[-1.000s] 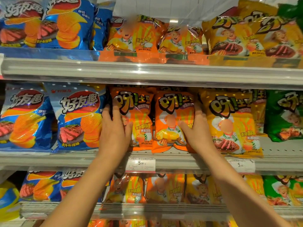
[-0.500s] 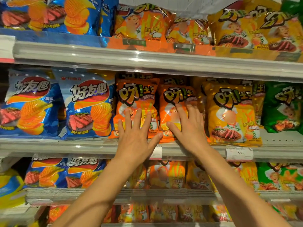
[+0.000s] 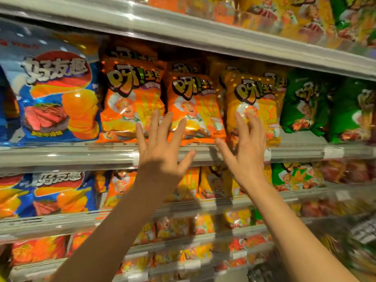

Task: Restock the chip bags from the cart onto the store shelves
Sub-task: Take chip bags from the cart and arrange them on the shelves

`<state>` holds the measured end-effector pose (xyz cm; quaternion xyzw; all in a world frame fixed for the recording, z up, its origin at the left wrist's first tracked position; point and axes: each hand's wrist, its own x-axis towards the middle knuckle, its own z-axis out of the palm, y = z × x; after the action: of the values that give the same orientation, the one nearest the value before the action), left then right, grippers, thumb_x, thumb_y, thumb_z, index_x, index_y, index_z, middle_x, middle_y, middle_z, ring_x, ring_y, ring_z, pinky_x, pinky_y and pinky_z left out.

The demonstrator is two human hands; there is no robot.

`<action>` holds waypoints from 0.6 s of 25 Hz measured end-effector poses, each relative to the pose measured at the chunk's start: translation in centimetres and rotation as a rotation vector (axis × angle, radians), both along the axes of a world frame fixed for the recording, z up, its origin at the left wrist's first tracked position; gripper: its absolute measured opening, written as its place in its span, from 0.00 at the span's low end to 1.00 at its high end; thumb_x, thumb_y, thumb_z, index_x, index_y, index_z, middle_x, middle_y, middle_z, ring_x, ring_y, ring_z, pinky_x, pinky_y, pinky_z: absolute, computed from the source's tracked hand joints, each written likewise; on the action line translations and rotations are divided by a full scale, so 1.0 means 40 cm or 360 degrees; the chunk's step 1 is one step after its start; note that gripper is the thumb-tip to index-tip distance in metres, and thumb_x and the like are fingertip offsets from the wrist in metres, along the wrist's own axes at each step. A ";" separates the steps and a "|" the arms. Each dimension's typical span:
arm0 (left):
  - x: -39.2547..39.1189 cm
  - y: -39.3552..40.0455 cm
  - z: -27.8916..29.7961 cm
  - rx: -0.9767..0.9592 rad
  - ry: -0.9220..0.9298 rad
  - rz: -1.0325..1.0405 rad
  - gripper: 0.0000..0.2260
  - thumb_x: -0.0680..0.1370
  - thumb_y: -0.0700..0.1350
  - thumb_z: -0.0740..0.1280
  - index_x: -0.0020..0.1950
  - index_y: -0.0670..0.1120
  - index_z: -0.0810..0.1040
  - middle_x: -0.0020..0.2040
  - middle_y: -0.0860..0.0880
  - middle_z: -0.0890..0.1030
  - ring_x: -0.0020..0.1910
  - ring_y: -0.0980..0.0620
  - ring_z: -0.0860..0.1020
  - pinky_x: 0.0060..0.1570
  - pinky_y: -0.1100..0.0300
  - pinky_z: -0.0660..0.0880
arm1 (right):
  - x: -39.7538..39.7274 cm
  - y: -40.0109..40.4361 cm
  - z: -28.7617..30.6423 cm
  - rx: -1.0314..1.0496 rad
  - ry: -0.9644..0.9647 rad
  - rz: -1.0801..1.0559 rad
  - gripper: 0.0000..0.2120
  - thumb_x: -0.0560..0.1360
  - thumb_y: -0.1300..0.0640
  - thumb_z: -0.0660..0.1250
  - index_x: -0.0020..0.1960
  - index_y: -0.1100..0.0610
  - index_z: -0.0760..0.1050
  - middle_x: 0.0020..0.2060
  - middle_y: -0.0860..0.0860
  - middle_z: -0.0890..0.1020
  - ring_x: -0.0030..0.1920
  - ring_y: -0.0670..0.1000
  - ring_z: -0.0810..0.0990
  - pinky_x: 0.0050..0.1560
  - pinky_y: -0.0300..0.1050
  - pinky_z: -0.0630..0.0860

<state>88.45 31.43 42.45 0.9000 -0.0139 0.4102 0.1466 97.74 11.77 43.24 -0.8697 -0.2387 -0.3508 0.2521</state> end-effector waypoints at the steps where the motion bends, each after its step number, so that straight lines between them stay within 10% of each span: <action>1: 0.008 -0.036 -0.001 -0.0009 -0.0036 -0.0051 0.29 0.77 0.56 0.66 0.75 0.45 0.72 0.76 0.39 0.67 0.79 0.36 0.57 0.73 0.28 0.50 | 0.010 -0.038 0.002 0.0051 0.0053 -0.0051 0.32 0.80 0.39 0.64 0.79 0.52 0.62 0.78 0.59 0.61 0.79 0.60 0.58 0.75 0.63 0.59; 5: 0.056 -0.192 0.016 0.0023 -0.0057 -0.0203 0.25 0.76 0.50 0.70 0.73 0.46 0.75 0.75 0.40 0.70 0.79 0.38 0.59 0.73 0.29 0.53 | 0.052 -0.145 0.015 -0.0119 0.0310 -0.0014 0.30 0.80 0.40 0.64 0.78 0.51 0.65 0.78 0.58 0.61 0.79 0.60 0.58 0.75 0.61 0.60; 10: 0.168 -0.472 0.019 0.0100 -0.0128 -0.0346 0.26 0.77 0.47 0.70 0.74 0.44 0.73 0.75 0.38 0.69 0.78 0.35 0.61 0.71 0.30 0.58 | 0.066 -0.373 0.023 0.0427 0.0314 0.0410 0.28 0.81 0.51 0.66 0.79 0.50 0.63 0.78 0.51 0.61 0.78 0.46 0.59 0.76 0.41 0.60; 15: 0.256 -0.852 -0.213 0.0175 0.0125 -0.0805 0.23 0.80 0.45 0.66 0.73 0.40 0.72 0.74 0.37 0.70 0.75 0.35 0.66 0.70 0.35 0.66 | 0.127 -0.846 -0.096 0.0842 0.0174 0.0063 0.25 0.81 0.53 0.65 0.76 0.50 0.65 0.70 0.46 0.70 0.73 0.55 0.69 0.70 0.53 0.71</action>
<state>98.69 -2.66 33.94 0.8898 -0.2549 0.3239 0.1959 102.81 -22.09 39.38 -0.7863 -0.1418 -0.3486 0.4900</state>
